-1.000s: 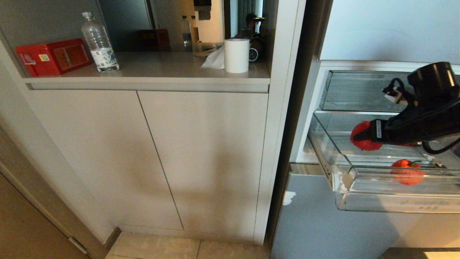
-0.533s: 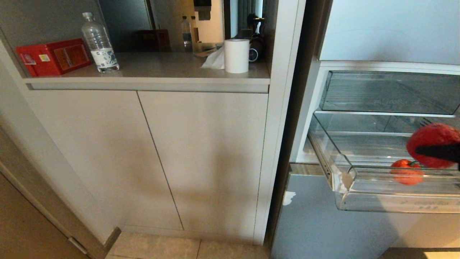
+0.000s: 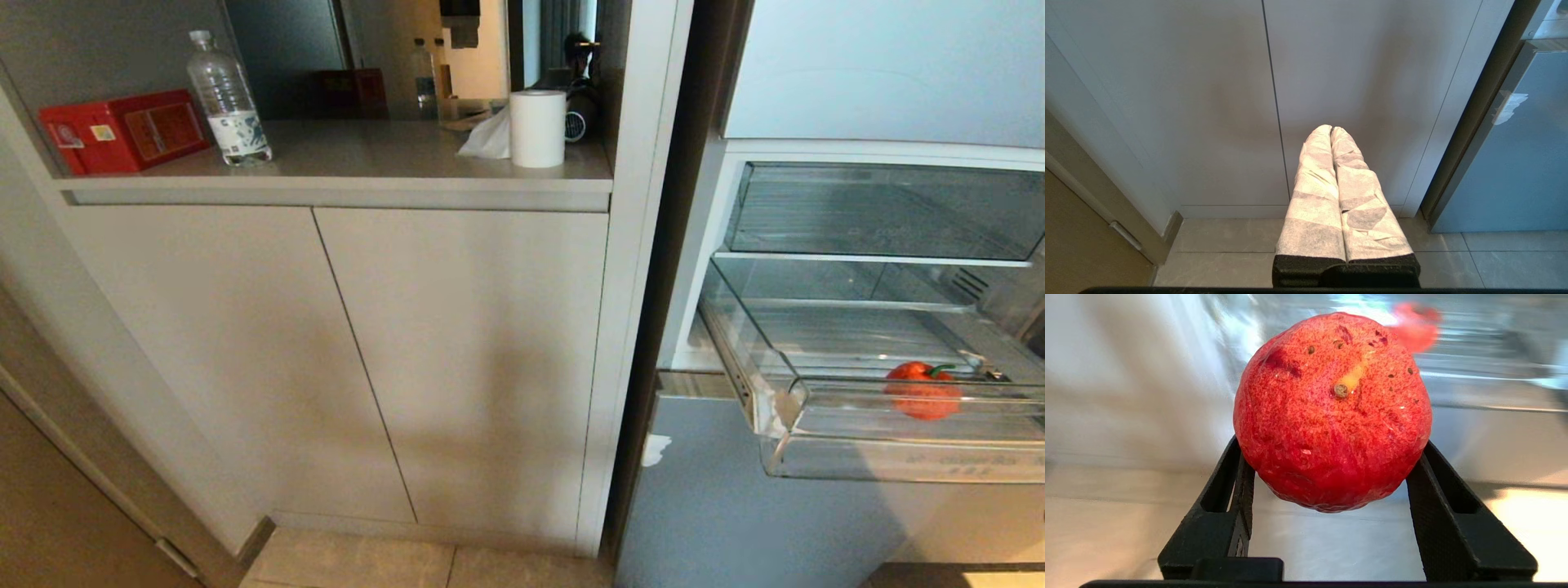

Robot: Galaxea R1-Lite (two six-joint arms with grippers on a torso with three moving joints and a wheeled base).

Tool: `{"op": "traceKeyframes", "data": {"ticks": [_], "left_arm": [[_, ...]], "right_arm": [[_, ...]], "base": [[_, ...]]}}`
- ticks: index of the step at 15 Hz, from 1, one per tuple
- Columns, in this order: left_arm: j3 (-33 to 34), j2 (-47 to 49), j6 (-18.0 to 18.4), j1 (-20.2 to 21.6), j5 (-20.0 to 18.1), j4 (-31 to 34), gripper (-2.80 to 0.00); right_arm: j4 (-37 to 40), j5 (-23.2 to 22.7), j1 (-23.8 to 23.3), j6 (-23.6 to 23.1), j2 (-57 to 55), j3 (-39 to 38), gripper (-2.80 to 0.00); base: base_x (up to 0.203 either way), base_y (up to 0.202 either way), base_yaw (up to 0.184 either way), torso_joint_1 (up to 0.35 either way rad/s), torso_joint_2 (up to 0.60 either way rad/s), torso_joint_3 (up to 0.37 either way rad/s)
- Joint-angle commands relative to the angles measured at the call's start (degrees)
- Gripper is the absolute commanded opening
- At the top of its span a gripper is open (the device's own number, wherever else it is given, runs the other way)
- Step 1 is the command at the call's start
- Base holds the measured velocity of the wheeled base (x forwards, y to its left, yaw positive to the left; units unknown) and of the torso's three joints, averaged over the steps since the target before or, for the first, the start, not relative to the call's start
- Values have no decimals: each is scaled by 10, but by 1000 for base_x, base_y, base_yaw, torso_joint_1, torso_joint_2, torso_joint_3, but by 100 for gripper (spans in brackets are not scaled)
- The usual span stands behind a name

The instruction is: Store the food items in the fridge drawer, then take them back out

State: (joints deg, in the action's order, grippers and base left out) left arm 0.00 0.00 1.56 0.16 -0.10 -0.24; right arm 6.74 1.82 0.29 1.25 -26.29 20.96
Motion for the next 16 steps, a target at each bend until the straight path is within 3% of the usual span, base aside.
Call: {"op": "traceKeyframes", "data": {"ticks": [1, 4, 8, 10, 16], "left_arm": [[1, 1, 0, 0, 0, 0, -280], [1, 1, 0, 0, 0, 0, -280], [1, 1, -15, 0, 0, -1, -280], [1, 1, -15, 0, 0, -1, -280], [1, 1, -15, 0, 0, -1, -280]], "right_arm": [[-29, 30, 8, -45, 109, -109, -280], [-102, 22, 10, -60, 148, -207, -280], [-69, -9, 1, -49, 268, -210, -280], [-63, -10, -1, -26, 263, -210, -280], [-62, -9, -1, -34, 263, -211, -280]], "base": [[0, 0, 0, 0, 0, 0], [0, 0, 0, 0, 0, 0], [0, 0, 0, 0, 0, 0], [0, 0, 0, 0, 0, 0], [0, 0, 0, 0, 0, 0]]}}
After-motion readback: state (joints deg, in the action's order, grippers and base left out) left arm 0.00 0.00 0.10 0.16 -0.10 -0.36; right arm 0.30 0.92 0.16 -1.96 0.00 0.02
